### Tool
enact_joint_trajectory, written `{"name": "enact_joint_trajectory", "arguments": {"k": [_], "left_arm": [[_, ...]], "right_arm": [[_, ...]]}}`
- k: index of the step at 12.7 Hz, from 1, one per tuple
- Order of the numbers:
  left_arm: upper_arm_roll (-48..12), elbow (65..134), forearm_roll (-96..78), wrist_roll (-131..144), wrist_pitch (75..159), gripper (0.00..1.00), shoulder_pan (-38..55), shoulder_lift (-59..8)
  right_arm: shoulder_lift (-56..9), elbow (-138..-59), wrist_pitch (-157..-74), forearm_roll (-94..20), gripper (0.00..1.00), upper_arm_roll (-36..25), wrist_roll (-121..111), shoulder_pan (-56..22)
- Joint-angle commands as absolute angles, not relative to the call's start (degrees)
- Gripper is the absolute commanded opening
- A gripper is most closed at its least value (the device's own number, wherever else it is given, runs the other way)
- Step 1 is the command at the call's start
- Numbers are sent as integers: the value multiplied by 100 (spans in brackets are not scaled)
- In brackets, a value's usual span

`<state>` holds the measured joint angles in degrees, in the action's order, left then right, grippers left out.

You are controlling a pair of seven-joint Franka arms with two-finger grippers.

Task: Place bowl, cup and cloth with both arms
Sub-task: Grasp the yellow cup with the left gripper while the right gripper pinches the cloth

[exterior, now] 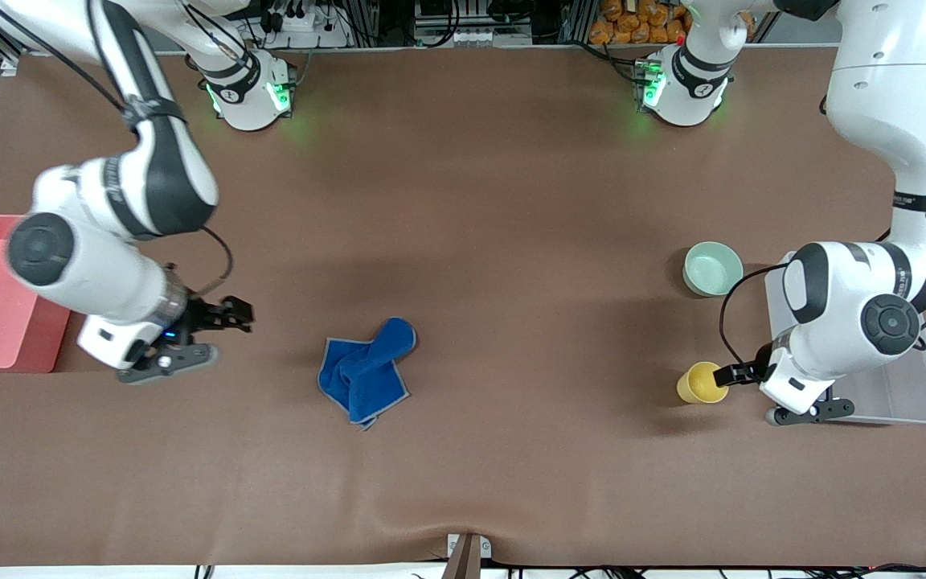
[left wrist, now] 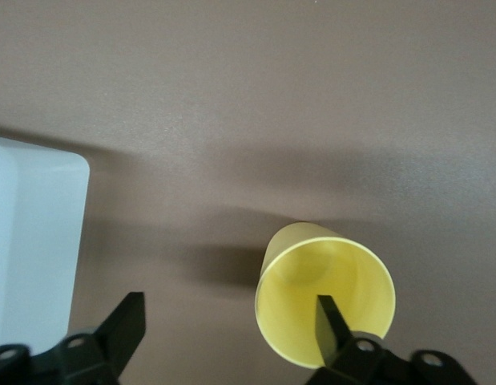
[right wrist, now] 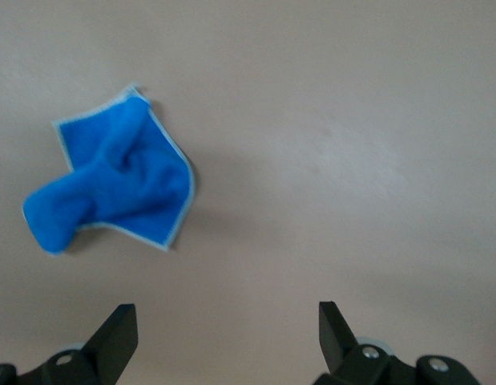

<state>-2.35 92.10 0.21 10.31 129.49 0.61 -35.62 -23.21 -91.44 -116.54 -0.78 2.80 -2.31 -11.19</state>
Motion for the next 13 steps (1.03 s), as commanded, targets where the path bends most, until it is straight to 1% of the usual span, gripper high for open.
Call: {"name": "enact_joint_trajectory", "arguments": {"k": [1, 2, 3, 4, 5, 6, 7, 8, 13], "left_arm": [[-211, 9088, -44, 932, 13157, 71, 79, -3753], [-211, 9088, -44, 932, 13166, 61, 88, -3762], [-211, 9105, -70, 932, 13166, 48, 88, -3762], [-211, 9114, -88, 966, 13166, 40, 114, -3788], [-211, 9106, -88, 1045, 13166, 28, 132, -3832], [-211, 9114, -88, 1063, 13175, 22, 149, -3841], [-211, 9114, -97, 1107, 13201, 6, 149, -3841], [-211, 9114, -97, 1151, 13210, 0, 149, -3841], [-211, 9070, -114, 1231, 13149, 0, 79, -3631]], "right_arm": [[-2802, -9079, -12197, -158, 100, 237, 261, -1344], [-2899, -9088, -12304, -297, 100, 237, 307, -1432], [-2909, -9114, -12383, -342, 100, 237, 316, -1511], [-2996, -9158, -12532, -351, 100, 237, 325, -1520], [-3188, -9332, -12968, -360, 100, 246, 325, -1512], [-3260, -9639, -13677, -360, 100, 246, 325, -1581], [-3374, -9885, -14415, -360, 100, 237, 316, -1756], [-3514, -9975, -14849, -360, 100, 237, 325, -1880], [-3656, -9967, -15090, -352, 100, 237, 712, -2162]]}}
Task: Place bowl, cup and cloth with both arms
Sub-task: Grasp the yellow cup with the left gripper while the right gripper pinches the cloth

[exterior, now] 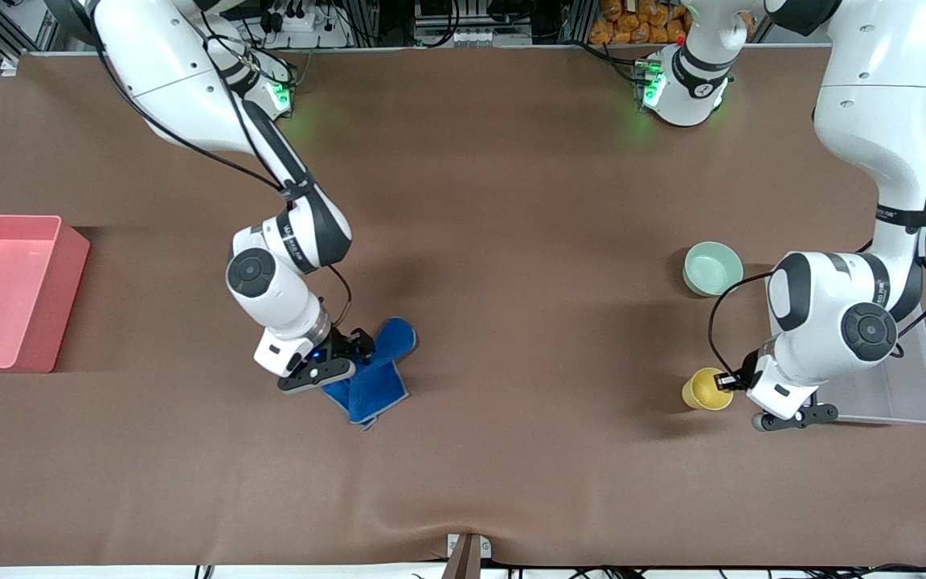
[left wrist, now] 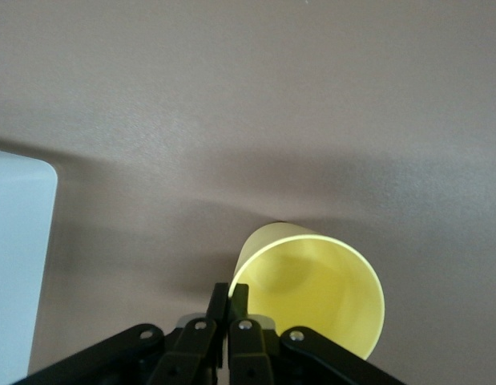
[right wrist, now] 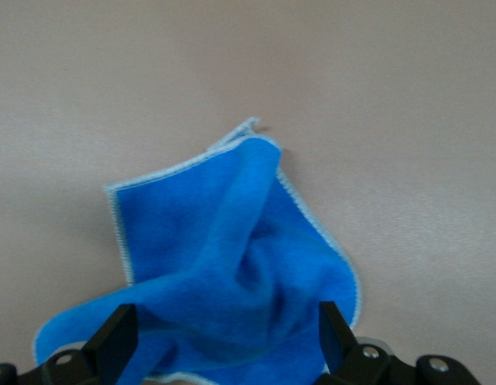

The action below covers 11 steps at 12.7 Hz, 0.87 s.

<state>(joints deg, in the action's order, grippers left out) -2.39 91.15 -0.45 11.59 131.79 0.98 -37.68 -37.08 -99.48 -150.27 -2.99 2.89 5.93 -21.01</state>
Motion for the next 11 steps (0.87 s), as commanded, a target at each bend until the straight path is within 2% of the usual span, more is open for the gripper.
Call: {"name": "enact_joint_trajectory", "arguments": {"k": [1, 2, 5, 6, 8, 9, 10, 11], "left_arm": [[-202, 9062, -106, 1187, 13027, 0, 27, -3543], [-202, 8931, -105, 1169, 12756, 0, -35, -3455], [-89, 7887, -97, 1047, 10878, 0, -105, -3410], [17, 7753, -105, 724, 10533, 0, -166, -3323], [131, 7752, -324, -66, 10363, 0, -455, -3129], [332, 7752, -369, -427, 10275, 0, -518, -3120], [604, 7752, -369, -796, 10266, 0, -492, -3120], [763, 7752, -369, -1078, 10274, 0, -492, -3146]], "right_arm": [[-3682, -9967, -15230, -352, 100, 237, 738, -2197], [-3709, -9975, -15345, -352, 100, 237, 773, -2223], [-3753, -10002, -15425, -352, 100, 237, 808, -2232], [-3753, -10072, -15442, -352, 100, 237, 948, -2232], [-3762, -10099, -15451, -352, 100, 237, 1239, -2311], [-3762, -10107, -15451, -352, 96, 237, 1239, -2303], [-3770, -10107, -15442, -352, 79, 237, 1248, -2303], [-3771, -10107, -15442, -352, 58, 237, 1248, -2303]]}}
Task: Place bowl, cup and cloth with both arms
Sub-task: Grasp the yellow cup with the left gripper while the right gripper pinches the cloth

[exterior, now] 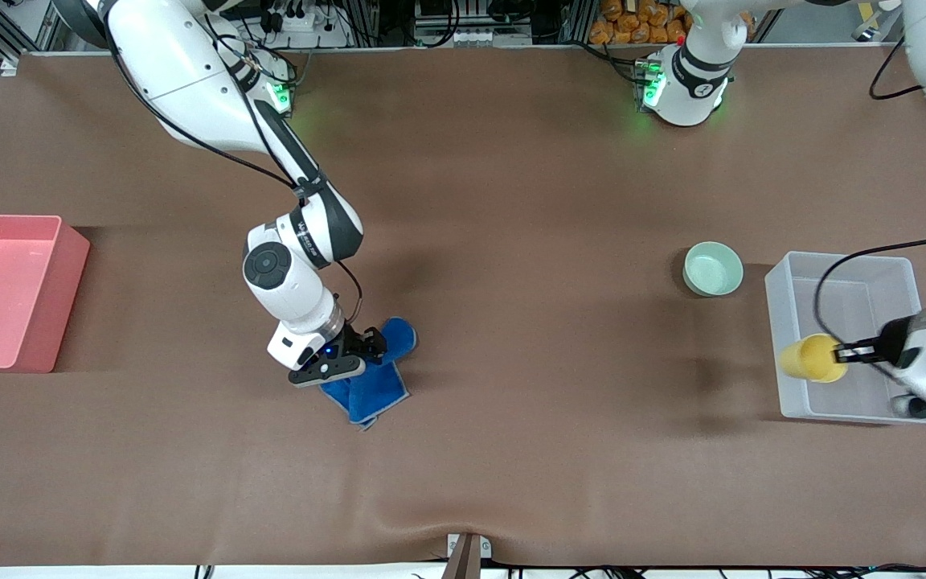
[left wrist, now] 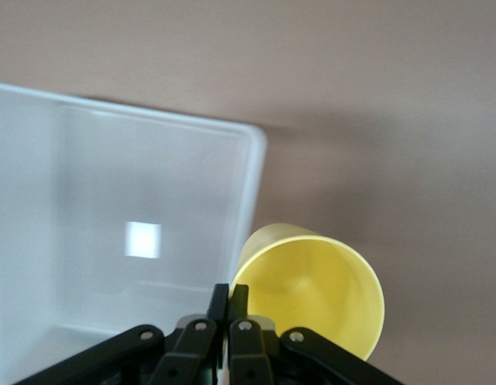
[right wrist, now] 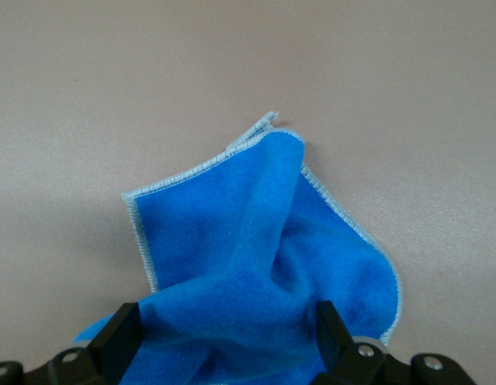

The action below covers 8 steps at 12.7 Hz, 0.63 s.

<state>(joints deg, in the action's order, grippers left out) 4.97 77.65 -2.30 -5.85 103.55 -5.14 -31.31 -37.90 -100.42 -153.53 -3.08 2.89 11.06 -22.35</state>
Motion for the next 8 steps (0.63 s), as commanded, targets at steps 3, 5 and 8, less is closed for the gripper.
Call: {"name": "enact_joint_trajectory", "arguments": {"k": [3, 5, 8], "left_arm": [[949, 7787, -422, -1590, 10580, 0, -589, -3400], [958, 7839, -667, -1591, 10827, 0, -571, -3611], [958, 7884, -703, -1810, 11196, 0, -712, -3822]], "right_arm": [[-3771, -10116, -15390, -352, 0, 237, 1274, -2294], [-3771, -10107, -15407, -352, 0, 237, 1353, -2294], [-3753, -10090, -15442, -352, 0, 237, 1371, -2242]]}}
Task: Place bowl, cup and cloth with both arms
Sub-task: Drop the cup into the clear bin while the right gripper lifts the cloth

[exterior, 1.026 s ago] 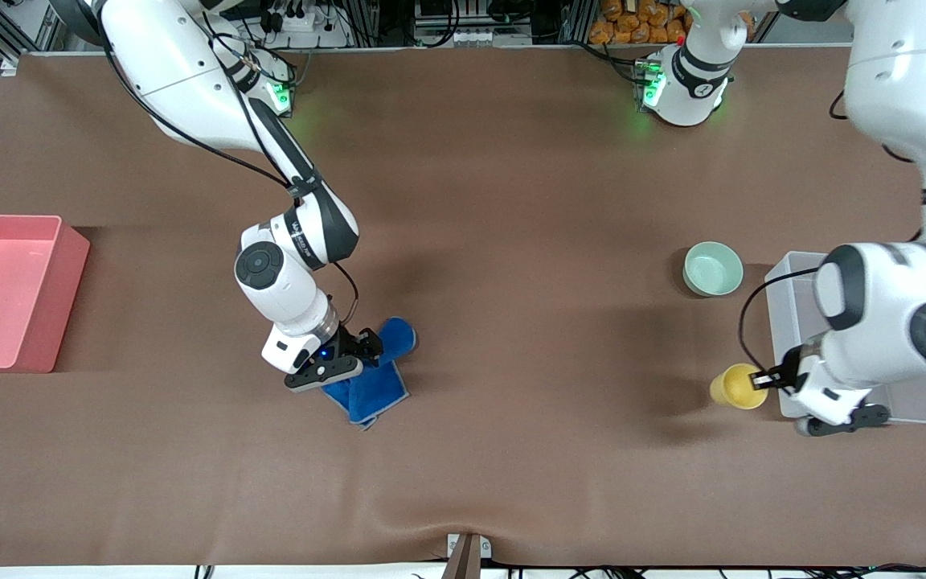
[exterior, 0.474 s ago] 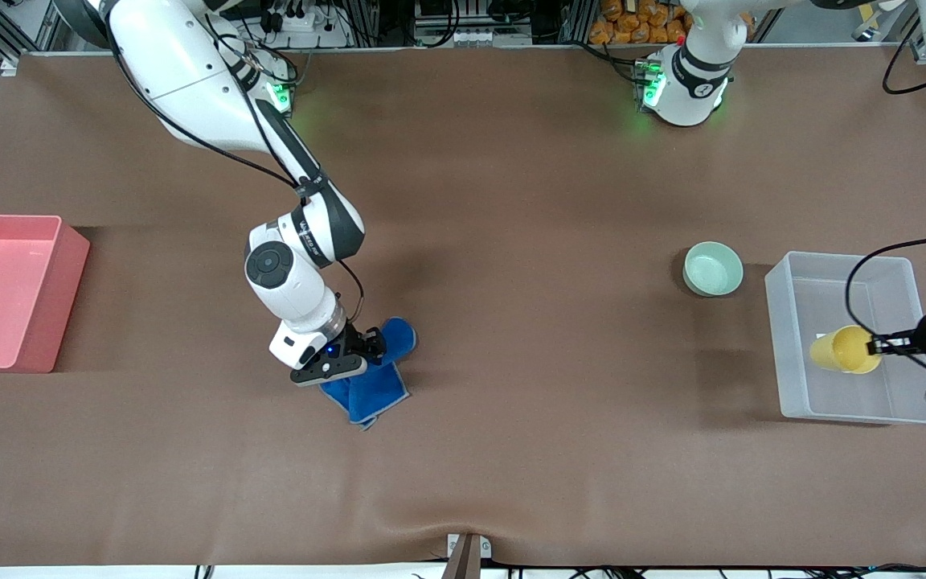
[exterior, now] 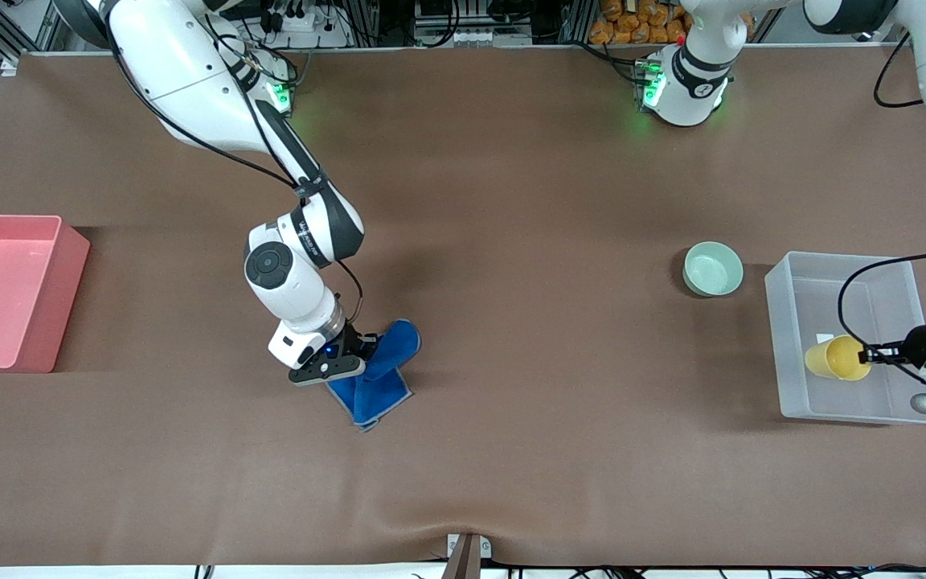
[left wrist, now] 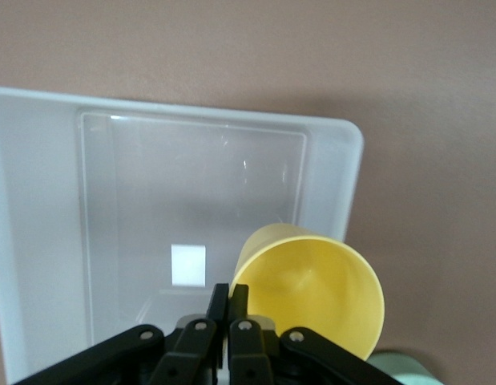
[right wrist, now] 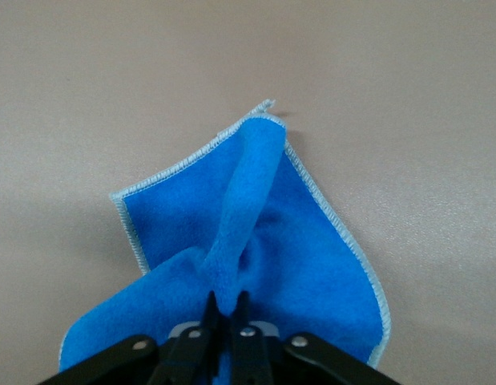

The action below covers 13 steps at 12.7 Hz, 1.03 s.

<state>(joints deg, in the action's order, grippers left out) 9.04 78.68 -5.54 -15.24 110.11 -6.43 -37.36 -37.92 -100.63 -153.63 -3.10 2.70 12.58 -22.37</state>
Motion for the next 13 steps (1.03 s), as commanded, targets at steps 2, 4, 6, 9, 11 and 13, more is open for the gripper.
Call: {"name": "enact_joint_trajectory", "arguments": {"k": [2, 4, 6, 9, 11, 13], "left_arm": [[958, 7884, -677, -1968, 11284, 0, -738, -3884], [958, 7910, -694, -1960, 11504, 0, -730, -3981], [958, 7971, -721, -1925, 11654, 0, -686, -4043], [958, 8112, -721, -1951, 11996, 0, -712, -4104], [958, 8121, -721, -1969, 12093, 0, -712, -4201], [958, 8112, -738, -1960, 12138, 0, -712, -4253]], "right_arm": [[-3674, -10064, -15416, -352, 0, 229, 1362, -2163], [-3560, -10055, -15390, -352, 0, 229, 1345, -2066], [-3437, -10037, -15381, -352, 0, 220, 1318, -1943], [-3357, -10011, -15398, -343, 0, 211, 1284, -1820], [-3340, -9949, -15381, -334, 0, 185, 1248, -1802], [-3340, -9783, -15110, -290, 0, 185, 1248, -1697]]}}
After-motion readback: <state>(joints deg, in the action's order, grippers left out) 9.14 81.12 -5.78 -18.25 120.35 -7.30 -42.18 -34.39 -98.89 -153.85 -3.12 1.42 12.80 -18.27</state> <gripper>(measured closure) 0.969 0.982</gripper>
